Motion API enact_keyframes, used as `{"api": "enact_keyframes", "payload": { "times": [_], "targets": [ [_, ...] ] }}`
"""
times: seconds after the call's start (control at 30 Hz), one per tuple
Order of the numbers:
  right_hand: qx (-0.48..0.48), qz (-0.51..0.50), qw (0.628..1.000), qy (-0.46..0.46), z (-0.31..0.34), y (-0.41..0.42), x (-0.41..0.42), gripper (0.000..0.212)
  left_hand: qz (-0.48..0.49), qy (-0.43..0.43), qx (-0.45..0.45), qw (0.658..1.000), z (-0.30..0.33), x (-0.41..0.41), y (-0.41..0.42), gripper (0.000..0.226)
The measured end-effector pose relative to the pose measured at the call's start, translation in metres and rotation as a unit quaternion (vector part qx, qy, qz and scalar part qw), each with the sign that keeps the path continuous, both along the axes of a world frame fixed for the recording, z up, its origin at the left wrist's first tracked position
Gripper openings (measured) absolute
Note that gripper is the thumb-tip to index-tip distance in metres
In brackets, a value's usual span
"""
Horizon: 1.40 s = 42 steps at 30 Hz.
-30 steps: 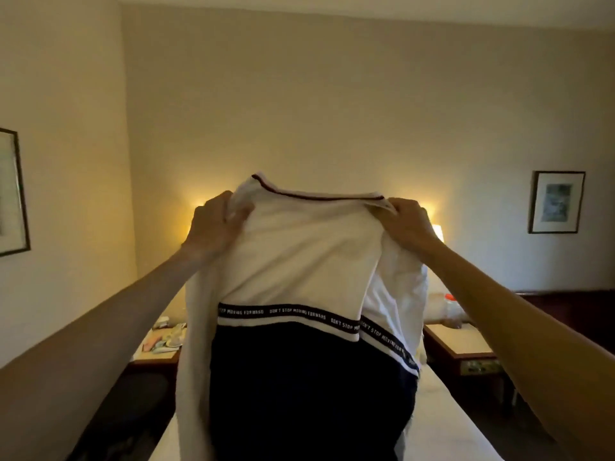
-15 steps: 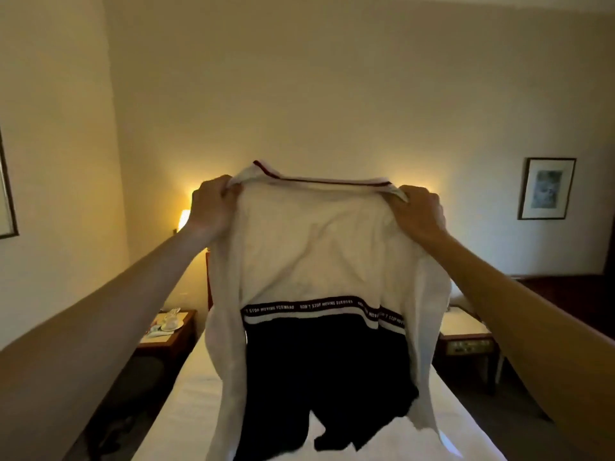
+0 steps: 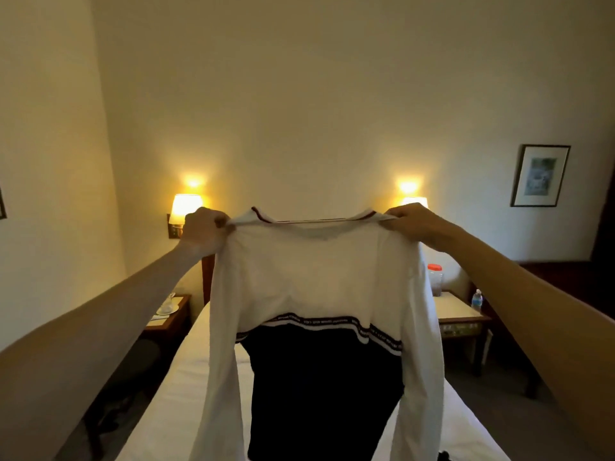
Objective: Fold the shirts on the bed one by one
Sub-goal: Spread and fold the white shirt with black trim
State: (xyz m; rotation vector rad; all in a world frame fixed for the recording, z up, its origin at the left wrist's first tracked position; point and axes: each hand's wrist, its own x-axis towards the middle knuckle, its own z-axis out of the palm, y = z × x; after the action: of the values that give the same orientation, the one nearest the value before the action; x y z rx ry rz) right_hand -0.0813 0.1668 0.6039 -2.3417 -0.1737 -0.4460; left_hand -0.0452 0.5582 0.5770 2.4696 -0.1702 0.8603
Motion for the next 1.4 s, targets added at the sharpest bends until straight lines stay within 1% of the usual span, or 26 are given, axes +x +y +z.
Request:
{"api": "enact_keyframes", "payload": {
  "times": [0.07, 0.13, 0.17, 0.23, 0.27, 0.3, 0.33, 0.4, 0.43, 0.5, 0.53, 0.57, 0.6, 0.67, 0.7, 0.77, 0.8, 0.9, 0.93, 1.0, 1.07, 1.13, 1.2, 1.27, 1.33, 1.4],
  "targets": [
    [0.034, 0.029, 0.999, 0.01, -0.003, -0.001, 0.0, 0.019, 0.014, 0.01, -0.064, 0.998, 0.0, -0.001, -0.004, 0.024],
    [0.05, 0.014, 0.999, -0.006, -0.009, 0.003, 0.006, 0.017, 0.011, 0.082, -0.189, 0.978, 0.0, -0.002, -0.012, 0.026],
    [0.051, 0.004, 0.999, -0.015, -0.013, 0.007, 0.008, 0.016, -0.006, 0.132, -0.26, 0.956, -0.002, -0.002, -0.016, 0.022],
    [0.023, -0.007, 1.0, -0.02, -0.018, 0.014, 0.01, 0.02, -0.056, 0.26, -0.416, 0.87, 0.004, -0.008, -0.017, 0.017],
    [0.009, -0.011, 1.0, -0.024, -0.017, 0.016, 0.009, 0.023, -0.071, 0.286, -0.458, 0.839, 0.007, -0.005, -0.014, 0.021],
    [0.006, -0.017, 0.999, -0.042, -0.014, 0.018, 0.008, 0.024, -0.082, 0.281, -0.48, 0.827, 0.011, -0.002, -0.012, 0.021],
    [0.027, -0.022, 0.995, -0.092, -0.01, 0.019, 0.007, 0.024, -0.088, 0.235, -0.467, 0.848, 0.017, 0.0, -0.011, 0.018],
    [0.072, -0.026, 0.974, -0.216, -0.003, 0.024, 0.007, 0.023, -0.104, 0.06, -0.395, 0.911, 0.024, 0.004, -0.01, 0.019],
    [0.05, -0.024, 0.973, -0.222, -0.001, 0.029, 0.003, 0.022, -0.127, 0.015, -0.331, 0.935, 0.024, 0.003, -0.009, 0.026],
    [-0.11, 0.008, 0.991, -0.072, -0.011, 0.039, 0.003, 0.026, -0.154, 0.097, -0.091, 0.979, 0.018, 0.0, -0.006, 0.029],
    [-0.183, 0.01, 0.983, -0.008, -0.018, 0.036, 0.003, 0.032, -0.136, 0.133, 0.026, 0.981, 0.012, 0.0, -0.002, 0.026],
    [-0.217, 0.003, 0.976, 0.006, -0.02, 0.033, 0.002, 0.034, -0.115, 0.117, 0.076, 0.983, 0.011, 0.0, 0.004, 0.03],
    [-0.189, -0.007, 0.981, -0.043, -0.021, 0.03, 0.002, 0.03, -0.104, 0.059, 0.055, 0.991, 0.012, 0.0, 0.008, 0.037],
    [-0.087, -0.044, 0.976, -0.196, -0.023, 0.024, 0.006, 0.023, -0.085, -0.074, -0.068, 0.991, 0.011, -0.003, 0.011, 0.042],
    [-0.099, -0.055, 0.974, -0.198, -0.025, 0.027, 0.006, 0.024, -0.084, -0.082, -0.07, 0.991, 0.009, -0.006, 0.01, 0.041],
    [-0.205, -0.036, 0.976, -0.068, -0.036, 0.033, 0.009, 0.034, -0.072, 0.02, 0.046, 0.996, -0.004, -0.009, 0.006, 0.041],
    [-0.219, -0.034, 0.974, -0.051, -0.041, 0.034, 0.01, 0.037, -0.053, 0.05, 0.082, 0.994, -0.011, -0.006, 0.009, 0.042],
    [-0.071, -0.072, 0.979, -0.177, -0.037, 0.034, 0.01, 0.031, -0.025, -0.066, -0.035, 0.997, -0.007, -0.003, 0.02, 0.044],
    [-0.062, -0.08, 0.974, -0.201, -0.034, 0.036, 0.014, 0.029, -0.013, -0.096, -0.074, 0.993, -0.005, -0.003, 0.02, 0.044],
    [-0.137, -0.078, 0.981, -0.113, -0.034, 0.044, 0.011, 0.03, -0.01, -0.051, -0.065, 0.997, -0.007, -0.003, 0.021, 0.053],
    [-0.173, -0.066, 0.982, -0.034, -0.038, 0.043, 0.011, 0.039, -0.008, 0.051, 0.031, 0.998, -0.021, -0.002, 0.029, 0.056],
    [-0.109, -0.069, 0.99, -0.064, -0.036, 0.04, 0.007, 0.044, -0.019, 0.068, 0.038, 0.997, -0.03, -0.002, 0.038, 0.055],
    [-0.07, -0.083, 0.979, -0.171, -0.04, 0.044, 0.004, 0.046, -0.032, -0.011, -0.046, 0.998, -0.038, -0.002, 0.04, 0.052],
    [-0.144, -0.068, 0.978, -0.137, -0.051, 0.054, 0.002, 0.038, -0.038, -0.012, -0.043, 0.998, -0.043, -0.006, 0.035, 0.043],
    [-0.219, -0.049, 0.974, -0.04, -0.059, 0.053, -0.001, 0.04, -0.055, 0.092, 0.02, 0.994, -0.047, -0.01, 0.035, 0.037],
    [-0.129, -0.059, 0.987, -0.074, -0.057, 0.045, -0.001, 0.037, -0.046, 0.052, -0.009, 0.998, -0.045, -0.012, 0.034, 0.034]
  ]
}}
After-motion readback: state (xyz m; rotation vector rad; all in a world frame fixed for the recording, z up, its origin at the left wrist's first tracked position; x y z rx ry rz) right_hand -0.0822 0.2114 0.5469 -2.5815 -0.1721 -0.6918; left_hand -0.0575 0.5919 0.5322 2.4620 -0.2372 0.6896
